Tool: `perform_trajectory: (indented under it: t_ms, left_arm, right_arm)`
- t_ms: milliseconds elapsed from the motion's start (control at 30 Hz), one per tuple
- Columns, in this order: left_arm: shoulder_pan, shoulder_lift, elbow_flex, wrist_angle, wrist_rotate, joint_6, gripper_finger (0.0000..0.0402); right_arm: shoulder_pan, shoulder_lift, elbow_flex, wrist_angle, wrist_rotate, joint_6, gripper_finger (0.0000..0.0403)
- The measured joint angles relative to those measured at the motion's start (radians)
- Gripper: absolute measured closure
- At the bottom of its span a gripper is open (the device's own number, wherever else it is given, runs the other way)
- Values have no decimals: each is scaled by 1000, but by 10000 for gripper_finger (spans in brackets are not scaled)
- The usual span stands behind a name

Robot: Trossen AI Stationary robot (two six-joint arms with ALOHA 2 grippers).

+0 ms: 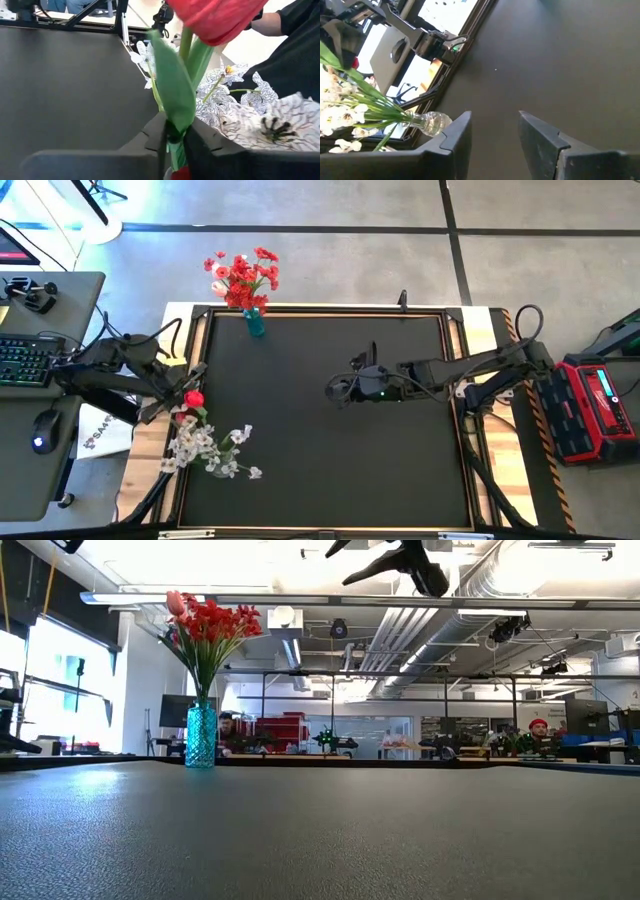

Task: Sort flowers into vase by color
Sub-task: Put the red tulip into the transparent vase

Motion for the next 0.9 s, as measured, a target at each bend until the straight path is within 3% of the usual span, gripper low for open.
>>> perform_trajectory:
  t_ms: [400,533,900]
  left_arm:
    - [0,0,0,-34,-1,-9,232]
    - [0,2,-1,-116,-5,-9,219]
    - [0,5,-34,-126,-3,-27,216]
  right_arm:
    - [49,0,0,-2,82,26,258]
    - [57,0,0,-2,82,26,258]
    - [94,1,0,0,80,6,258]
